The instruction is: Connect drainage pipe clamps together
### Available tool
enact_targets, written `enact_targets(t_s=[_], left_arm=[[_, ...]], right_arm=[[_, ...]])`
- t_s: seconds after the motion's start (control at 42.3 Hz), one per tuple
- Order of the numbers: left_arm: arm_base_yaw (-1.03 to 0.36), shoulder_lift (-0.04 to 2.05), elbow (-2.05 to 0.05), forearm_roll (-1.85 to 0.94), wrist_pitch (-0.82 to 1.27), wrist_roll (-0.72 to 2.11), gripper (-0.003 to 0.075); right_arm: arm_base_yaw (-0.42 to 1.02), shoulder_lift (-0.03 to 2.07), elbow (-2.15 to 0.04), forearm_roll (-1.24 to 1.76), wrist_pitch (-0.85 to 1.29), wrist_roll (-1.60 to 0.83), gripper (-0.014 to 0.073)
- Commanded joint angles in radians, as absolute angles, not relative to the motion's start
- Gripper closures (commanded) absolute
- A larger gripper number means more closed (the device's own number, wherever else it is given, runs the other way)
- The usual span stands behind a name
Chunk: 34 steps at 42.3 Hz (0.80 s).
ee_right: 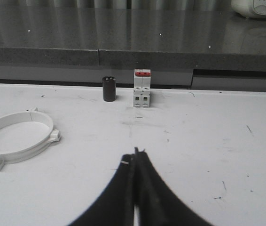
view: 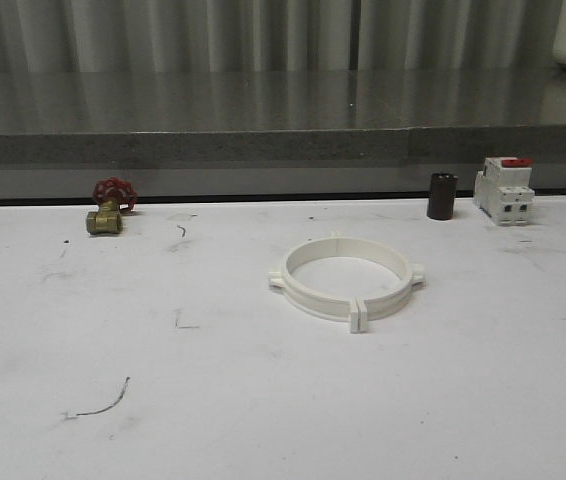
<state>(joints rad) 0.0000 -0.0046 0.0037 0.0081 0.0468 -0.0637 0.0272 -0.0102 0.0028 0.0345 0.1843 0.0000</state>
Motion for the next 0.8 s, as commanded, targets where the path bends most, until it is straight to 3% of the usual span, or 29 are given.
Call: enact_targets(t_s=[0.0,0.78], left_arm=[[-0.007,-0.016,0.028,0.000,-0.029,-0.066,0.0741],[-0.007,-0.016,0.028,0.000,-0.029,-0.066,0.0741]], right_arm=[[0.024,-0.027,0.020,0.036,0.023,-0.009,0.0711],[0.008,-0.027,0.023,0.037,-0.022,0.066,0.0711]])
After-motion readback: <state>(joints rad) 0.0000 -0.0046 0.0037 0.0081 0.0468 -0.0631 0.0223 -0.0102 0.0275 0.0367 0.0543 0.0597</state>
